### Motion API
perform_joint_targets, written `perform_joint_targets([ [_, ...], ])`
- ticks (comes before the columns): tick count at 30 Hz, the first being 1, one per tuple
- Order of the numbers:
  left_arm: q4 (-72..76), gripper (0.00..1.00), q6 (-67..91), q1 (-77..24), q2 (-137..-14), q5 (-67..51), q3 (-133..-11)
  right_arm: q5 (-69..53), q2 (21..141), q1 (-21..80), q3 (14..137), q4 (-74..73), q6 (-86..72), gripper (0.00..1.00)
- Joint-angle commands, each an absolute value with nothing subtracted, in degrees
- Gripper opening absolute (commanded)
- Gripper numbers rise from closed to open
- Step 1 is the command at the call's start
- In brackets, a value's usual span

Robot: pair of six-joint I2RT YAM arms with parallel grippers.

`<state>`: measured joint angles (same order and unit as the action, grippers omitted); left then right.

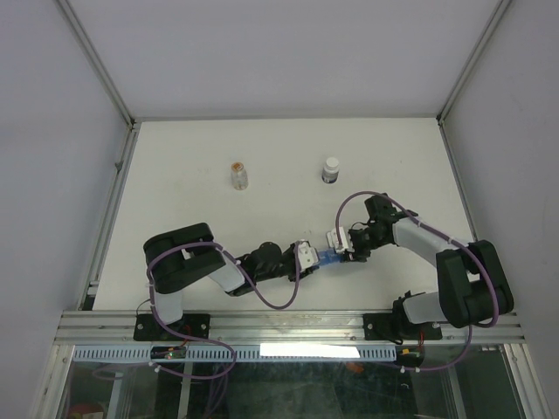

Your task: Sort the pills into containers

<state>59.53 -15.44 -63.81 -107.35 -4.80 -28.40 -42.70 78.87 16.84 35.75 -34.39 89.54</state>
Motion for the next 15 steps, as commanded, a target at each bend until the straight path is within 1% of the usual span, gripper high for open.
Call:
perform_joint_targets([
  [1, 61.87, 0.21, -11.47, -63.98, -104.08, -7.82, -27.81, -38.17, 78.78, 18.09, 33.54, -31.03, 90.22, 0.29],
  [9, 65.17, 0.19, -3.79, -60.27, -102.56, -15.46, -26.63, -36.34, 79.82, 18.98, 33.85, -31.15, 90.18, 0.28],
  [15, 64.78, 0.18, 0.04, -58.27, -103.00, -19.45, -27.16, -35.78, 80.25, 19.25, 34.19, -31.06, 89.91, 0.27],
])
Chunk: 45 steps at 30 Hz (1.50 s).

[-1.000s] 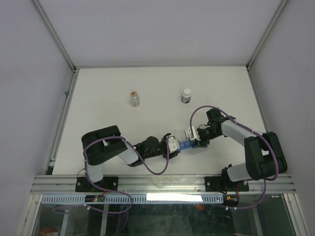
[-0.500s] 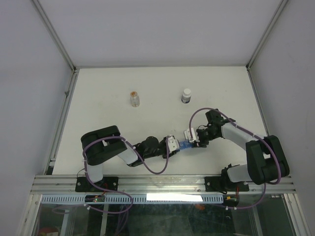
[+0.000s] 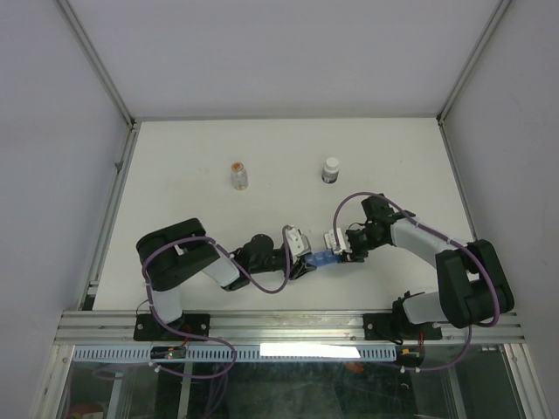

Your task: Sort the pills into containers

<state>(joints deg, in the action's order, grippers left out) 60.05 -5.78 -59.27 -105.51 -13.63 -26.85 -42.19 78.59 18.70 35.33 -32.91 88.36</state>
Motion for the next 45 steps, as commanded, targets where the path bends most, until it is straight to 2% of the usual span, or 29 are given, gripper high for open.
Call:
perform_joint_targets([
  [1, 64.59, 0.18, 0.47, -58.08, -103.07, -19.84, -27.20, -35.72, 80.27, 19.25, 34.19, -31.00, 89.84, 0.27],
  [7, 64.31, 0.21, 5.95, -56.00, -102.61, -21.09, -27.25, -35.43, 80.54, 19.42, 34.32, -31.00, 89.59, 0.27],
  [13, 64.72, 0.39, 12.33, -53.90, -101.05, -19.75, -26.72, -35.51, 80.67, 19.51, 34.62, -31.46, 89.39, 0.29],
  [22, 60.73, 0.54, 14.11, -53.80, -97.97, -10.77, -26.77, -35.69, 81.20, 19.60, 35.35, -32.75, 89.47, 0.30],
  [26, 59.11, 0.55, 13.99, -53.80, -96.35, -8.18, -26.53, -35.75, 81.38, 19.60, 35.55, -32.82, 89.30, 0.30],
  [31, 56.54, 0.55, 12.26, -53.79, -94.92, -5.88, -26.54, -35.93, 81.47, 19.60, 35.81, -33.08, 88.87, 0.30],
  [32, 57.68, 0.58, 11.20, -53.83, -94.31, -7.26, -25.83, -35.99, 81.55, 19.60, 35.88, -33.17, 88.86, 0.30],
  [35, 61.47, 0.74, 4.04, -55.56, -92.14, -11.25, -22.62, -35.86, 81.64, 19.65, 35.93, -33.24, 88.87, 0.31],
  [37, 60.87, 0.79, -1.11, -57.04, -91.53, -12.36, -21.89, -35.86, 81.73, 19.68, 36.08, -33.36, 88.86, 0.31],
  [45, 61.14, 0.81, -5.58, -58.74, -96.20, -10.39, -23.53, -35.97, 81.56, 19.69, 35.95, -33.44, 88.68, 0.31],
])
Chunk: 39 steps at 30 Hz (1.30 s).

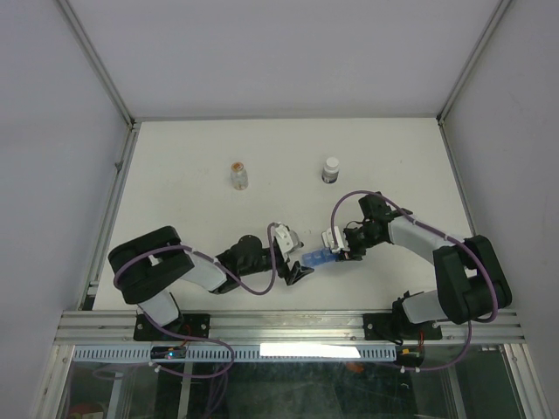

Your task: Sort the pills into containers

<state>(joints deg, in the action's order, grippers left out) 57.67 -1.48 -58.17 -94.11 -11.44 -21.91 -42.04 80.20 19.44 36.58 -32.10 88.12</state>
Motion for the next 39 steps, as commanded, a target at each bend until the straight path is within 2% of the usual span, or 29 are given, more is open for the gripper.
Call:
perform_joint_targets([
  [1, 60.59, 0.81, -5.54, -58.86, -96.91, -9.40, -24.16, -35.91, 81.52, 19.69, 35.94, -33.44, 88.73, 0.31],
  [10, 59.86, 0.74, -3.67, -58.80, -97.73, -4.08, -24.96, -35.79, 81.48, 19.69, 35.91, -33.48, 88.76, 0.32],
  [19, 56.20, 0.60, -0.49, -58.35, -96.25, 0.91, -26.28, -35.78, 81.47, 19.70, 35.82, -33.31, 88.73, 0.31],
  [29, 54.80, 0.59, 2.56, -57.22, -93.87, 6.22, -25.83, -35.82, 81.65, 19.71, 36.00, -33.39, 88.51, 0.31],
  [39, 48.83, 0.58, 5.10, -56.34, -96.50, 10.05, -29.63, -35.71, 81.82, 19.79, 36.21, -33.48, 88.46, 0.31],
])
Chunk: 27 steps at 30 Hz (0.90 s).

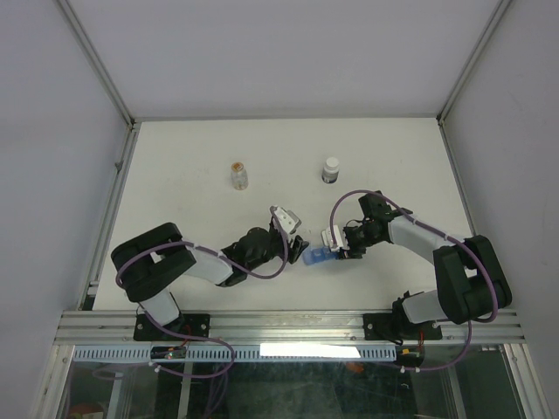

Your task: Sort the pills into containers

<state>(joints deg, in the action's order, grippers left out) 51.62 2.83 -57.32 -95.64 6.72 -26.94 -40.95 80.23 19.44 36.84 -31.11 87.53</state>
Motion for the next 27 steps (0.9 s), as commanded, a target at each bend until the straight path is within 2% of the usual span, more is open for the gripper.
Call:
perform_joint_targets([
  [1, 47.38, 0.57, 5.50, -56.03, -96.77, 10.16, -30.21, -35.69, 81.83, 19.76, 36.22, -33.42, 88.35, 0.31],
  [3, 44.71, 0.50, 6.47, -55.59, -97.23, 10.35, -31.44, -35.69, 81.74, 19.78, 36.13, -33.25, 88.20, 0.32],
  [6, 41.45, 0.46, 6.85, -55.38, -97.85, 9.90, -33.04, -35.64, 81.69, 19.78, 36.16, -32.78, 87.72, 0.32],
  [19, 30.98, 0.48, 8.86, -52.41, -97.96, 4.46, -38.16, -35.26, 81.13, 19.86, 35.57, -28.82, 83.03, 0.32],
  [22, 29.85, 0.59, 10.08, -50.89, -92.93, 7.19, -37.81, -35.48, 81.47, 19.90, 36.15, -28.15, 80.79, 0.32],
  [24, 28.51, 0.76, 12.02, -49.86, -88.15, 10.83, -37.47, -35.91, 81.75, 20.02, 36.44, -27.04, 78.50, 0.32],
  [27, 24.08, 0.82, 13.26, -46.55, -80.43, 8.67, -38.01, -35.27, 82.58, 20.74, 37.27, -23.75, 72.26, 0.33],
])
